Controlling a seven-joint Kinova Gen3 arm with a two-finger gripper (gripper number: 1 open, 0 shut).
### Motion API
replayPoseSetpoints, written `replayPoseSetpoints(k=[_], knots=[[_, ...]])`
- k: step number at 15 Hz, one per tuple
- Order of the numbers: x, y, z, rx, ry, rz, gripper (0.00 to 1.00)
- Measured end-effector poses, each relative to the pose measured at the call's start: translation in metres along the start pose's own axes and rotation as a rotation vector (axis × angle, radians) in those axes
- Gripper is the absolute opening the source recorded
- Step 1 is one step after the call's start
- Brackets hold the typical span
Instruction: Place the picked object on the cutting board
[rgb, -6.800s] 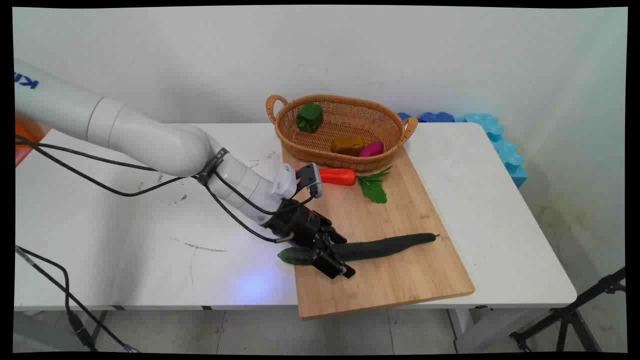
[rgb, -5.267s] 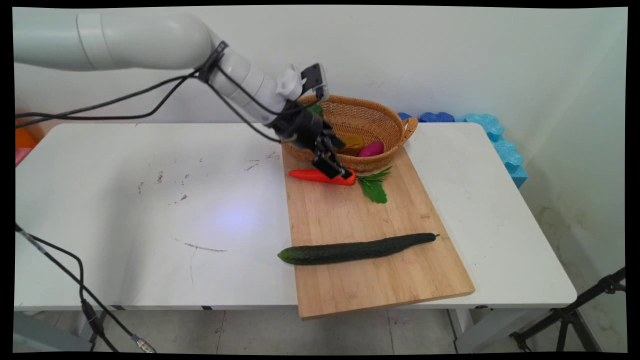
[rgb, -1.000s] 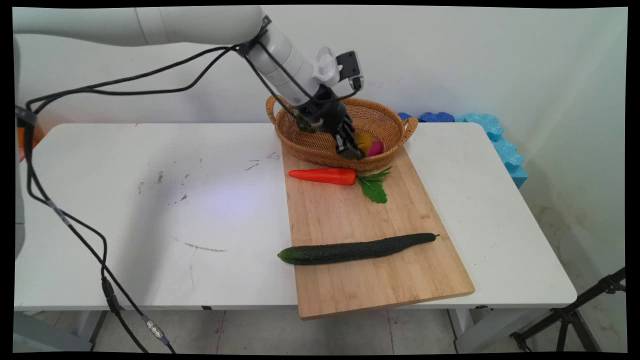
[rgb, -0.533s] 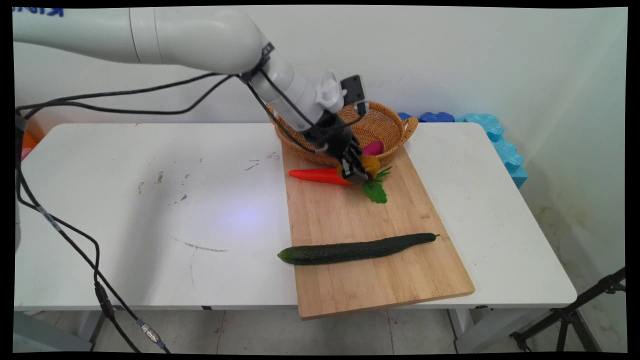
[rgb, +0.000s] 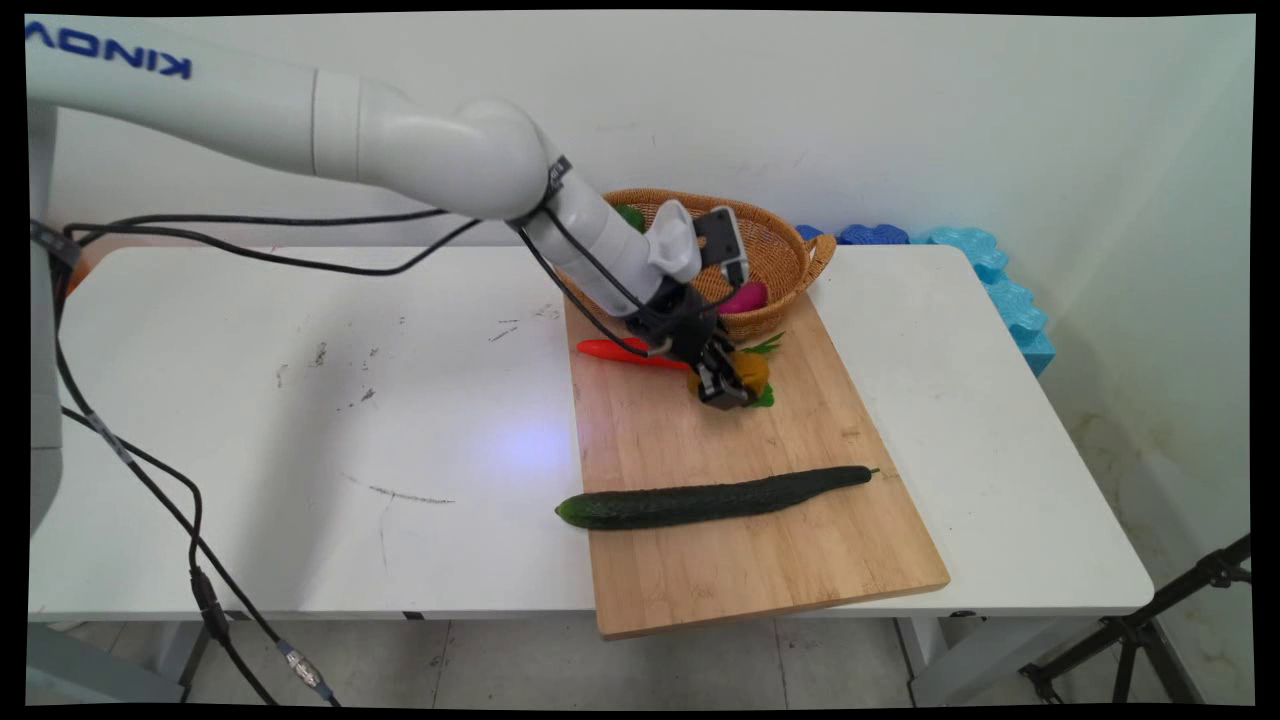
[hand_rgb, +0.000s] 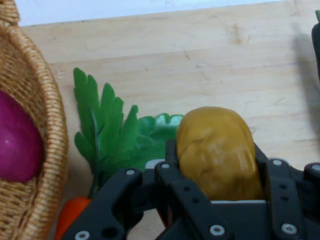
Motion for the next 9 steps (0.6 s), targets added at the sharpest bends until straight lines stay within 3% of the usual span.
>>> replayPoseSetpoints(k=[8, 9], knots=[[-0.010, 0.003, 0.028, -0.013, 0.009, -0.021, 0.00], [-0.011, 0.003, 0.031, -0.014, 0.010, -0.023, 1.00]])
